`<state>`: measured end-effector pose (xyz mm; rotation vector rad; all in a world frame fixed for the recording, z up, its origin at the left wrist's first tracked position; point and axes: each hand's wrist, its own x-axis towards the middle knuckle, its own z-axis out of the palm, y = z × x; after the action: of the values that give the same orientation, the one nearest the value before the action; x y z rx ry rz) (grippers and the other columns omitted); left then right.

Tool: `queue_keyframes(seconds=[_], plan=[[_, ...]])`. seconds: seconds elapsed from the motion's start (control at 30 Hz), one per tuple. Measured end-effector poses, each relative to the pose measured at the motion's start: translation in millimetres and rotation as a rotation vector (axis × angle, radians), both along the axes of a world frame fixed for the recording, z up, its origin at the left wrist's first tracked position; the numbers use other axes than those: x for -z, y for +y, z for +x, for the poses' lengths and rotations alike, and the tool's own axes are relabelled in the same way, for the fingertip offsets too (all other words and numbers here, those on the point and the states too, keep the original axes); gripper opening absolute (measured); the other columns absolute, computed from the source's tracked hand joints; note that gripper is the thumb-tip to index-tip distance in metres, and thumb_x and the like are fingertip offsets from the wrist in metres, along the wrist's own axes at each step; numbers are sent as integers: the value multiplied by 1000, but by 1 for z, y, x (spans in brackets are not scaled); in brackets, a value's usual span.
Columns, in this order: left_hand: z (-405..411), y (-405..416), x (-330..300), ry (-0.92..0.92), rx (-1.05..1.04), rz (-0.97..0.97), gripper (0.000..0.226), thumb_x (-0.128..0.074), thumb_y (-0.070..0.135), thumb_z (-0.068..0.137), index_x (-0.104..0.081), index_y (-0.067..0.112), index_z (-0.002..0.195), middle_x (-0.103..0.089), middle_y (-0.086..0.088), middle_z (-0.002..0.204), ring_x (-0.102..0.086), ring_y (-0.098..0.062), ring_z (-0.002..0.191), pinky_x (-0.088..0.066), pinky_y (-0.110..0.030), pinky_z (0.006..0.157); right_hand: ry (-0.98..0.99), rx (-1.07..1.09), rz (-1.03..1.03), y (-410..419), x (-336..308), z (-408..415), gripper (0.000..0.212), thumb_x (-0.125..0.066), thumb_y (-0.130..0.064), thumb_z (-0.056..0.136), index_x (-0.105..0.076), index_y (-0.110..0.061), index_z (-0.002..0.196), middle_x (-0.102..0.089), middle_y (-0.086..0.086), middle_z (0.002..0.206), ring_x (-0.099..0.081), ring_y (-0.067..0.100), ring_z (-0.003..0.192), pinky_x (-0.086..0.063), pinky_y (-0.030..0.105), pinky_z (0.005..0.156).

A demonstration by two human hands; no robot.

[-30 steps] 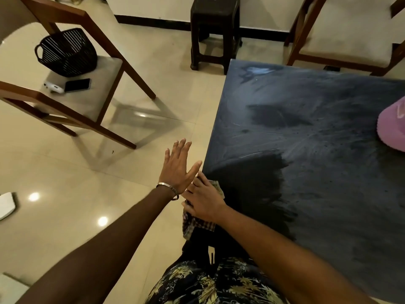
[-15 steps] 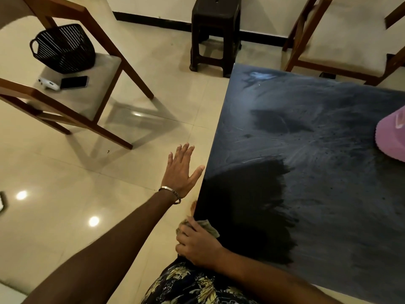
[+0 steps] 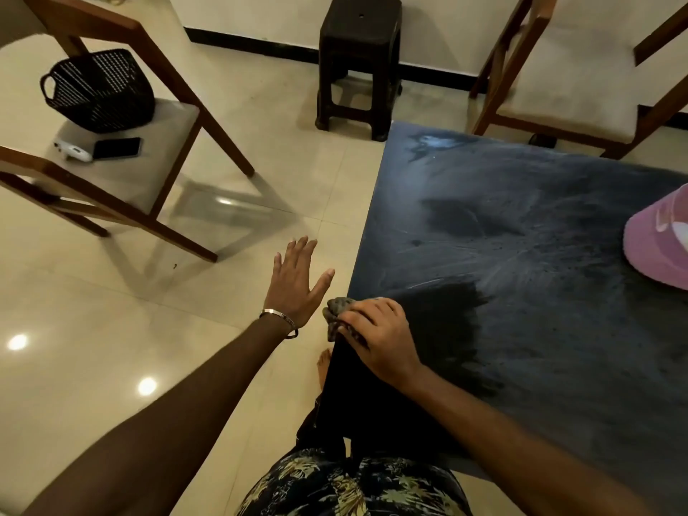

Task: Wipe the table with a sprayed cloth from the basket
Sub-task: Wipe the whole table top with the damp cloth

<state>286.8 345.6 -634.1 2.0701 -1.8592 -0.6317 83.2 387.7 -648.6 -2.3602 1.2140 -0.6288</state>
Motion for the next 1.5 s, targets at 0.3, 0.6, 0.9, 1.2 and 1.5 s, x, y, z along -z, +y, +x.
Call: queue_keyframes(seconds=[0.3, 0.6, 0.9, 1.2, 1.5], plan=[[-25, -7, 13, -3, 138, 57, 81, -14, 66, 87, -21, 20, 153, -15, -2, 162, -4, -19, 150, -2, -44, 122, 485, -528, 65, 22, 29, -41, 69, -36, -62, 98, -17, -34, 158, -10, 3, 167, 1, 30, 154, 2, 53, 123], [-18, -35, 26, 36, 175, 57, 76, -18, 62, 89, -22, 19, 152, -16, -2, 161, -6, -19, 150, -2, -43, 121, 468, -310, 82, -85, 38, -10, 59, -35, -57, 99, -37, -30, 152, -23, 4, 164, -8, 28, 154, -5, 56, 123], [-11, -84, 35, 109, 128, 56, 75, -21, 62, 90, -24, 19, 152, -19, -1, 160, -8, -18, 149, -4, -44, 121, 474, 170, 132, -219, 45, 10, 62, -34, -60, 94, -42, -33, 149, -26, 3, 164, -16, 27, 152, -8, 51, 122], [-15, -111, 49, 171, 117, 31, 71, -20, 58, 91, -26, 19, 151, -21, -1, 160, -10, -18, 149, -5, -44, 122, 425, -114, 194, -44, 37, 17, 56, -42, -57, 97, -43, -34, 148, -26, 1, 163, -12, 26, 153, -10, 54, 122], [-27, -146, 56, 232, 125, 21, 69, -20, 58, 92, -25, 22, 151, -21, 0, 160, -10, -16, 149, -6, -44, 122, 440, -193, 155, -81, 45, 5, 56, -40, -58, 98, -41, -36, 149, -23, -2, 164, -8, 22, 154, -8, 50, 124]])
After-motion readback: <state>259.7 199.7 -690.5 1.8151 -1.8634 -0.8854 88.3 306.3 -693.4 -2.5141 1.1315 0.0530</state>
